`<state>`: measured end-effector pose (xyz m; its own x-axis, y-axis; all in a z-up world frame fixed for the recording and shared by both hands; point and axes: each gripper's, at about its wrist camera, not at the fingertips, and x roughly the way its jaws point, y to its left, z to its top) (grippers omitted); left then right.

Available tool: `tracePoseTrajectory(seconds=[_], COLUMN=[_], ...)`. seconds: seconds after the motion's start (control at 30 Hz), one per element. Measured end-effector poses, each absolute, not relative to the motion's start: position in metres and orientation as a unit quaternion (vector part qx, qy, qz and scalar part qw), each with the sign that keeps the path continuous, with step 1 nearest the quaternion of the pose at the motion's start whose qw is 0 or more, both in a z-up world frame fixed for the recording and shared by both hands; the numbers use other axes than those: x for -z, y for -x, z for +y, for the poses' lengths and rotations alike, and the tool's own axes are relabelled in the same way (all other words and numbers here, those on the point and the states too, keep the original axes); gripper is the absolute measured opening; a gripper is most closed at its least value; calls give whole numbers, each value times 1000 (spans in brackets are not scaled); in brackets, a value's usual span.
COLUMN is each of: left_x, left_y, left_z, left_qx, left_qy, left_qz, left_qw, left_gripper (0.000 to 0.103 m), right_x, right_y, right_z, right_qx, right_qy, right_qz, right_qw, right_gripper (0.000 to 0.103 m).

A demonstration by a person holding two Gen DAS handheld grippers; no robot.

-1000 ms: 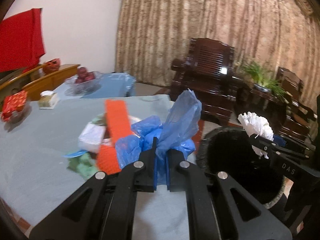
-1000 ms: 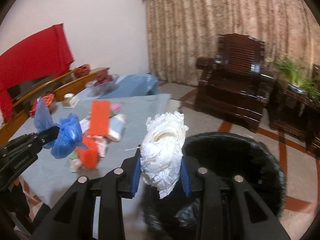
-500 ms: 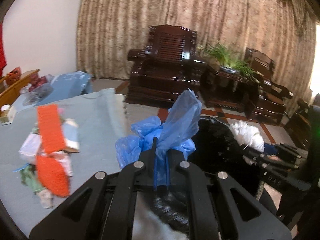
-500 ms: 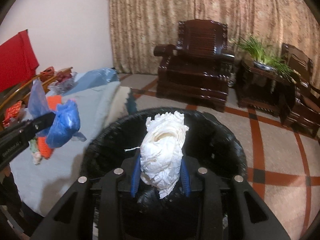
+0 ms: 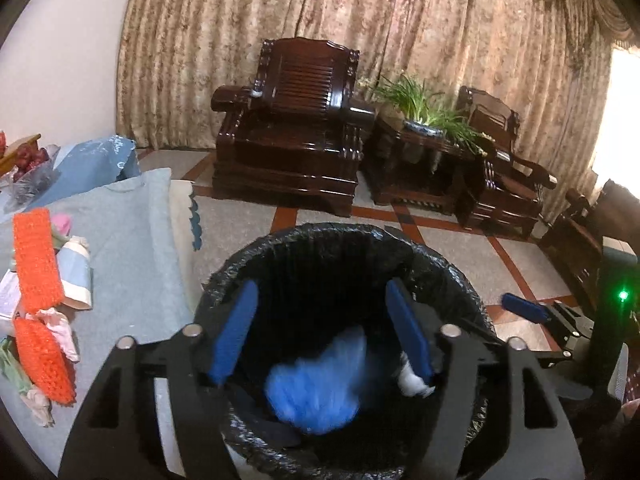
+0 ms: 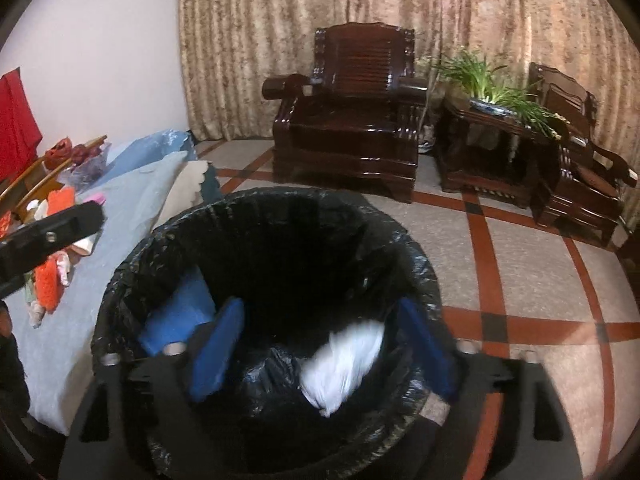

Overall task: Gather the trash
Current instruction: 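Carry tissue and blue bag over the bin and open both tools, then grasp the short orange foam net with the right tool while the left tool returns to the table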

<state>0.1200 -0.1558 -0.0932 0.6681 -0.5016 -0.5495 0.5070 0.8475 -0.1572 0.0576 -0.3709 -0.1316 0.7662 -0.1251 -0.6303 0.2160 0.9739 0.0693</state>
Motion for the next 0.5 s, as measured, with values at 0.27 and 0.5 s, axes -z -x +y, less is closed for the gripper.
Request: tracePoseTrajectory(seconds=[0.27,0.5], left_x=[75,62], left_y=[-109,-99], left_z=[-111,-36], left_qx=[215,123], left_qy=[7,13], left_qz=[276,261], left_qw=[937,958], left_gripper=[91,91], right_x=[117,101], right_y=[-60,-77], right_z=[-351,-293], right_qx=[64,3], right_qy=[-79,-64], right_qz=[312,289], right_qw=[945,955], right_gripper=[97,97])
